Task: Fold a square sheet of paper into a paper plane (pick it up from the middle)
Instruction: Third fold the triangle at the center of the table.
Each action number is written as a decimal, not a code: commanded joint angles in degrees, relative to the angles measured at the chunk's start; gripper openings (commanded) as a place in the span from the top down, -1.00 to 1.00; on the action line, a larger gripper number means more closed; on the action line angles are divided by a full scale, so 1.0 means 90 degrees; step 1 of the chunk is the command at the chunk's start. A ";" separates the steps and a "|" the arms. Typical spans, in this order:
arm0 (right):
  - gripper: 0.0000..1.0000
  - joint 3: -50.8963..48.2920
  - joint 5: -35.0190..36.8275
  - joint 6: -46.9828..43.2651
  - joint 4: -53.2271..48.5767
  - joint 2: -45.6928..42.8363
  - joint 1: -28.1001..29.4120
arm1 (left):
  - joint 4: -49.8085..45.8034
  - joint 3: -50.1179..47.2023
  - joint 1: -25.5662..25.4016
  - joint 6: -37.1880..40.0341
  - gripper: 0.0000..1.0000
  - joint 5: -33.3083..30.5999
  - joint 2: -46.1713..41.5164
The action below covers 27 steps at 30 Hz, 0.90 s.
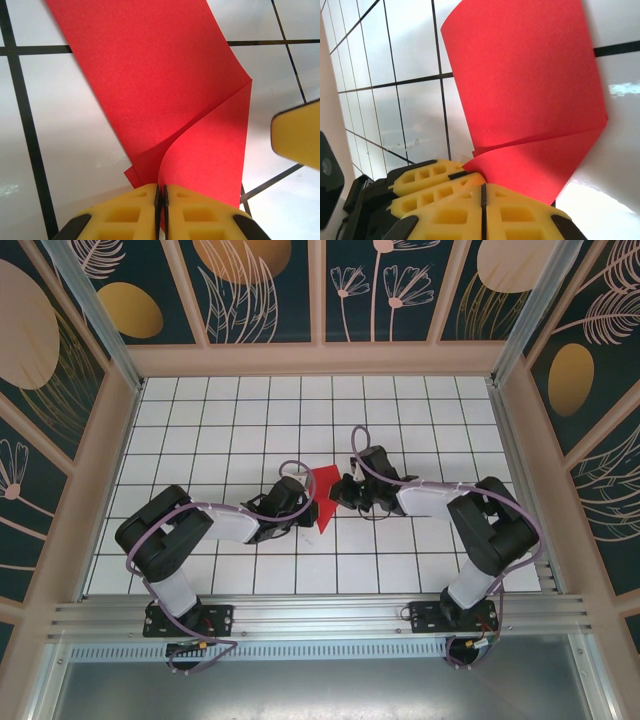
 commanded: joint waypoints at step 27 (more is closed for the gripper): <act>0.77 0.0231 -0.0014 -0.0305 0.0091 0.0735 -0.0347 | -0.0556 0.0040 0.0014 0.0144 0.70 0.0025 0.0119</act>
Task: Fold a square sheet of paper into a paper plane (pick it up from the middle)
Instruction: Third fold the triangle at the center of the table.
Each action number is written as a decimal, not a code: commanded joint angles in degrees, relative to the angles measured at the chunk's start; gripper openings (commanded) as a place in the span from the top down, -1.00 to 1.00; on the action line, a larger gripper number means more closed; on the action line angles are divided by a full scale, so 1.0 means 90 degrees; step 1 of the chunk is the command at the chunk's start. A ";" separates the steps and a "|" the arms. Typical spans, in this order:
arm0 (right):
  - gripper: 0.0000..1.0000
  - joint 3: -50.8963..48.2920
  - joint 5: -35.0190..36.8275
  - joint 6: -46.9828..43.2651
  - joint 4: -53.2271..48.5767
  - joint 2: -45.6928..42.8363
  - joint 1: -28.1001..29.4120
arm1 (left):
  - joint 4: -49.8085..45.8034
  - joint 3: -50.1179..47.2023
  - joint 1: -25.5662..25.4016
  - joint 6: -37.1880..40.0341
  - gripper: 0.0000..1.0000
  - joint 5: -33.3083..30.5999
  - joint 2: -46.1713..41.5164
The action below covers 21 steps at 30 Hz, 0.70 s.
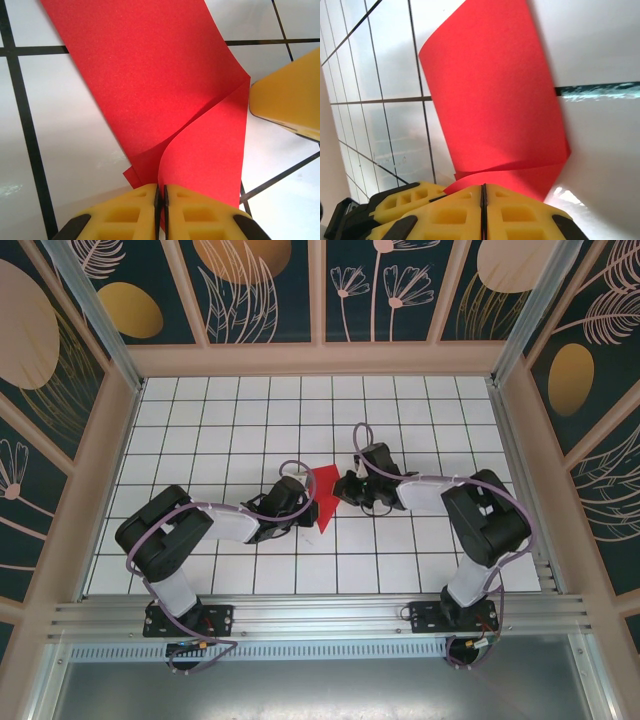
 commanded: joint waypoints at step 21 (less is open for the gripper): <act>0.76 0.0458 -0.0307 -0.0359 -0.0064 0.0366 -0.0423 | -0.0586 0.0021 0.0017 0.0147 0.69 0.0008 0.0066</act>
